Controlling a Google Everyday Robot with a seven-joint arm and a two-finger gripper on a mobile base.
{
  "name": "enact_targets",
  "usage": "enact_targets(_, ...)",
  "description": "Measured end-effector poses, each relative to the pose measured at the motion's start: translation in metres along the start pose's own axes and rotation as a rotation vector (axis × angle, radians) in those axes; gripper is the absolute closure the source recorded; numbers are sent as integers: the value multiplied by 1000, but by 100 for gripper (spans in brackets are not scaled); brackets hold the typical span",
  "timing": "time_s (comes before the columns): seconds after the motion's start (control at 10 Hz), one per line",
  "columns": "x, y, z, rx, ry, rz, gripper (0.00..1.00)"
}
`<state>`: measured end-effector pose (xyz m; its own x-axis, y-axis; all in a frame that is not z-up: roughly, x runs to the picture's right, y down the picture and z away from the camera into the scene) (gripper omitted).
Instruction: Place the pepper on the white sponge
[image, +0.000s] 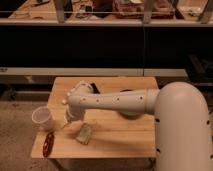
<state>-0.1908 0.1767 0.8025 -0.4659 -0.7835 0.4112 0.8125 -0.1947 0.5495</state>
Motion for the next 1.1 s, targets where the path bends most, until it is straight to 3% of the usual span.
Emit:
enact_targets(0.2, -2, -5, -1, 7, -14, -6, 30)
enact_targets(0.4, -9, -42, -2, 31, -88, -50, 30)
enact_targets(0.6, -6, -72, -6, 1, -144, -88, 30)
enact_targets(0.7, 4, -88, -7, -40, -160, -95, 30)
enact_targets(0.9, 24, -100, -3, -91, -135, -83, 30)
enact_targets(1.1, 37, -111, 10, -97, -106, -67, 30)
